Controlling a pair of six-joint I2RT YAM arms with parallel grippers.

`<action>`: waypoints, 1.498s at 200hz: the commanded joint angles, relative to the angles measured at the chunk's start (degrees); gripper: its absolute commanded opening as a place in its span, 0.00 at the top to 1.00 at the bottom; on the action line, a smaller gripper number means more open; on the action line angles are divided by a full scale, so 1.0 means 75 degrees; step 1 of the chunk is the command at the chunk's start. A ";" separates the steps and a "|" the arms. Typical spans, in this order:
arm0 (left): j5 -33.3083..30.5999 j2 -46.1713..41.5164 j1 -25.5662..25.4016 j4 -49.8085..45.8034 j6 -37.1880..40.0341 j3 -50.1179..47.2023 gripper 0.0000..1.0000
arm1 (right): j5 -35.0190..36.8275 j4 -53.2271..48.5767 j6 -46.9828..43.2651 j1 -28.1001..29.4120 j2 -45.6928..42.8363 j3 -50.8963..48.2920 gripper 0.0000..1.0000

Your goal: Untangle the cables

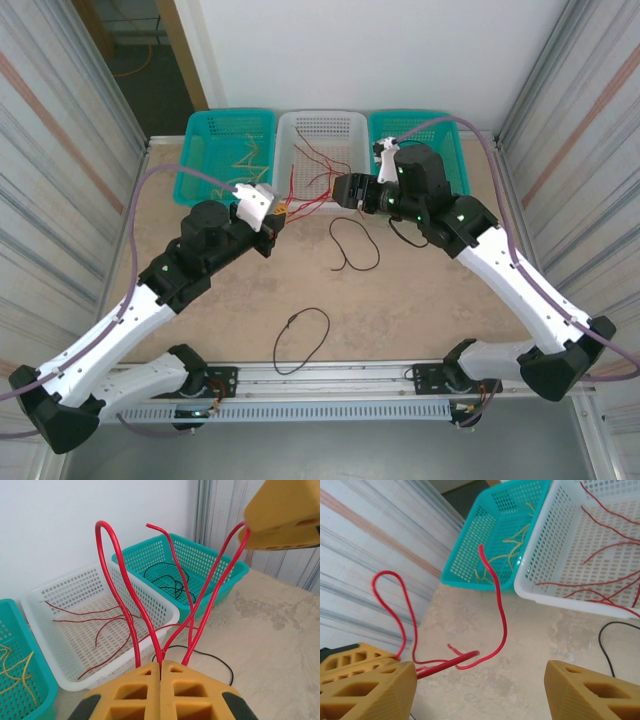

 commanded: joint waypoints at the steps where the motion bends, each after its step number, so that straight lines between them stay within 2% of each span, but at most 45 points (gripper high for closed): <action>1: -0.0115 0.0019 -0.0019 0.0341 0.0313 -0.0032 1.00 | -0.0056 -0.0028 0.0235 0.0062 0.0110 0.0206 0.33; 30: -0.0311 0.0072 -0.0003 0.0619 0.0202 -0.0030 1.00 | -0.0107 0.0029 0.0273 0.0123 0.0104 -0.0084 0.41; 70: -0.0090 0.0215 0.0043 0.1481 -0.0090 0.0102 1.00 | 0.0003 0.0112 0.0385 0.0128 -0.0027 -0.0691 0.51; 113: 0.0947 0.0239 0.0700 0.2578 -0.1312 0.0067 1.00 | 0.0043 0.0190 0.0438 0.0120 -0.0029 -0.1169 0.63; 159: 0.1727 0.0349 0.1093 0.3637 -0.2577 -0.0032 1.00 | -0.0219 0.0451 0.0571 0.0148 -0.0085 -0.1618 0.66; 201: 0.2181 0.0311 0.1580 0.4640 -0.3854 -0.0470 1.00 | -0.0539 0.0515 0.0506 0.0324 -0.0076 -0.1768 0.63; 226: 0.1852 0.0265 0.1605 0.3927 -0.3445 -0.0287 1.00 | -0.0308 -0.0100 -0.0022 0.0672 -0.0063 -0.1860 0.49; 240: 0.1794 0.0233 0.1626 0.3670 -0.3130 -0.0222 1.00 | -0.0217 -0.0391 -0.0156 0.0869 -0.0059 -0.1984 0.45; 263: 0.1565 0.0215 0.1688 0.3320 -0.2717 -0.0155 1.00 | -0.0142 -0.0463 -0.0129 0.1169 -0.0134 -0.2423 0.41; 299: 0.1566 0.0451 0.2037 0.3273 -0.2804 -0.0070 1.00 | -0.0082 -0.0400 0.0109 0.1439 -0.0147 -0.3017 0.39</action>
